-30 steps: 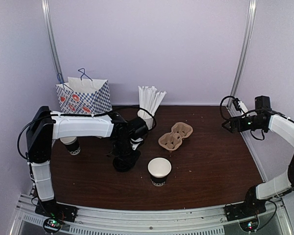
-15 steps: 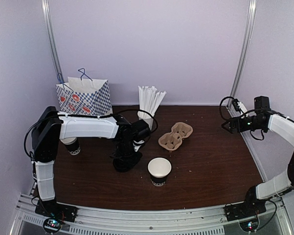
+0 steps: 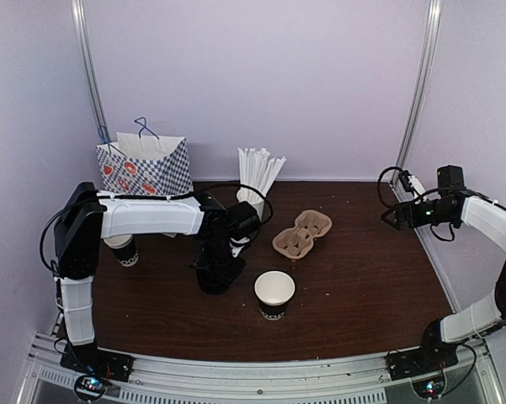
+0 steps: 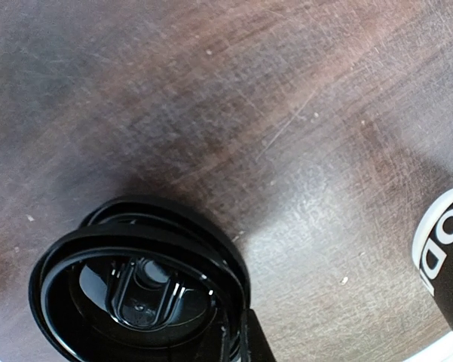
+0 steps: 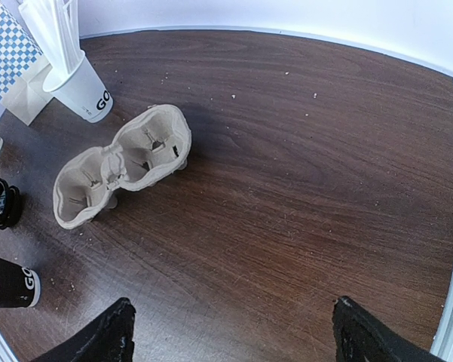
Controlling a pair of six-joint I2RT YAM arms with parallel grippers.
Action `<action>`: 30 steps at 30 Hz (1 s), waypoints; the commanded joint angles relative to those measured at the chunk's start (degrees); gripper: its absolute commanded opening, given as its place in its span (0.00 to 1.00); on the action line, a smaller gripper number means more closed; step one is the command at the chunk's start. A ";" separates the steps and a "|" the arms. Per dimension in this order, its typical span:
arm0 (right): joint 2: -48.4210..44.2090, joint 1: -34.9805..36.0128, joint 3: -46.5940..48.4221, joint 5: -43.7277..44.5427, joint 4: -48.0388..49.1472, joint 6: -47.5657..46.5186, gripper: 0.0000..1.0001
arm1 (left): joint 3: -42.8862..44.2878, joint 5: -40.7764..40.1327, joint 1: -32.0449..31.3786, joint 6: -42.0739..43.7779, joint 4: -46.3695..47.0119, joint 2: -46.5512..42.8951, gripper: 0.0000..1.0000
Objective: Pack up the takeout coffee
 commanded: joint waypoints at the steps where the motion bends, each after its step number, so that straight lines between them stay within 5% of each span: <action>1: 0.10 0.29 1.73 -0.72 -0.29 -0.55 0.90 | 3.34 -3.23 -0.06 1.94 -3.68 -3.68 0.04; 11: -2.17 1.09 1.84 -4.49 -0.04 1.78 0.90 | 9.41 3.10 1.51 7.53 -2.89 -12.37 0.04; 20: -1.93 14.54 9.53 -15.20 -3.54 9.32 0.91 | 10.27 19.37 1.45 10.04 12.94 -19.86 0.03; 30: 5.12 30.73 23.32 -24.19 5.01 33.28 0.98 | -0.19 30.40 1.35 7.38 39.25 -29.72 0.05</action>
